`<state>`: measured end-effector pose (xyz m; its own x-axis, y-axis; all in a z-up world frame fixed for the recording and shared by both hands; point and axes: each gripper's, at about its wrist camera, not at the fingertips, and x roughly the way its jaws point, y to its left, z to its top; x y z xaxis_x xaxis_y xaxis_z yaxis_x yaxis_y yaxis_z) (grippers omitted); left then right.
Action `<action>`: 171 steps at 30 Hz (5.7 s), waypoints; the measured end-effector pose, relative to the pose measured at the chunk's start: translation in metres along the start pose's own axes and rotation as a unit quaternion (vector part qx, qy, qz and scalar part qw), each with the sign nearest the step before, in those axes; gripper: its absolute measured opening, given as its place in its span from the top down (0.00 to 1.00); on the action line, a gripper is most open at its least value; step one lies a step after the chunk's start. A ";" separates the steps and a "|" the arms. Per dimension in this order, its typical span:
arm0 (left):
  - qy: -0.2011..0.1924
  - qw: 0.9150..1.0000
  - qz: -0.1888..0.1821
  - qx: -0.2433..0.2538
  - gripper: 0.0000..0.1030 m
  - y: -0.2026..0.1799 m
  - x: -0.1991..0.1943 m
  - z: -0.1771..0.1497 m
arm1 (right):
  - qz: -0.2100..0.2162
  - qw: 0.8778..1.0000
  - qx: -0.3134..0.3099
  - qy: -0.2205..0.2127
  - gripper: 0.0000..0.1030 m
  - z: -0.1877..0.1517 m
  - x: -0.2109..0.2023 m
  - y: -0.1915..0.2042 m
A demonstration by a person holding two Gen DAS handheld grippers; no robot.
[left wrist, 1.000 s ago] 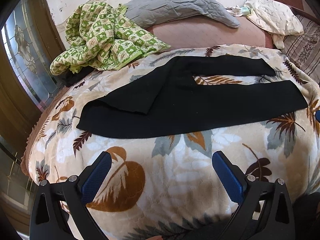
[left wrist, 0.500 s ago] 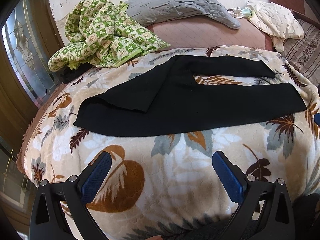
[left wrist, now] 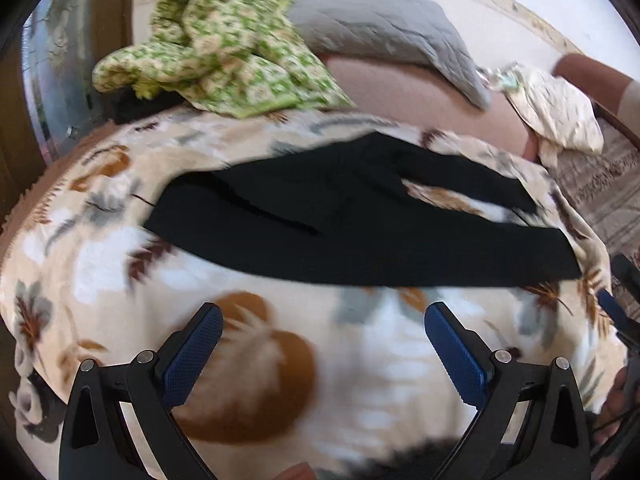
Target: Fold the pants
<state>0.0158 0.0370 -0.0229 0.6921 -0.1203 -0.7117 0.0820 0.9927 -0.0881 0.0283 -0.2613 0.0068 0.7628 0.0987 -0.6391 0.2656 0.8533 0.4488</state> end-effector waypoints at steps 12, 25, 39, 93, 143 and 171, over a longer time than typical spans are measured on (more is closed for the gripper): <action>0.023 0.986 -0.130 -0.102 0.09 0.139 0.043 0.008 | -0.026 0.999 -0.038 0.010 0.00 -0.003 0.010 0.016; 0.007 0.971 -0.182 -0.154 0.13 0.182 0.162 0.038 | -0.018 0.999 -0.035 0.018 0.00 -0.004 0.017 0.014; -0.030 0.954 -0.185 -0.235 0.89 0.191 0.177 0.031 | -0.061 0.998 0.018 0.017 0.01 0.039 -0.002 -0.044; 0.025 0.926 -0.235 -0.293 0.52 0.190 -0.021 -0.098 | 0.047 0.993 0.042 0.100 0.46 0.039 0.040 -0.004; 0.033 0.917 -0.153 -0.366 0.85 0.285 0.098 0.037 | -0.042 0.984 0.141 0.097 0.93 0.040 0.100 -0.085; -0.067 0.992 0.093 -0.047 0.33 0.067 0.065 -0.057 | -0.271 0.953 -0.134 0.021 0.28 -0.008 0.096 0.014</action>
<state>0.0252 0.0957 -0.1145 0.7784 0.0716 -0.6237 -0.1186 0.9924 -0.0340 0.1006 -0.2353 -0.0536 0.5303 -0.3780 -0.7589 0.4486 0.8846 -0.1271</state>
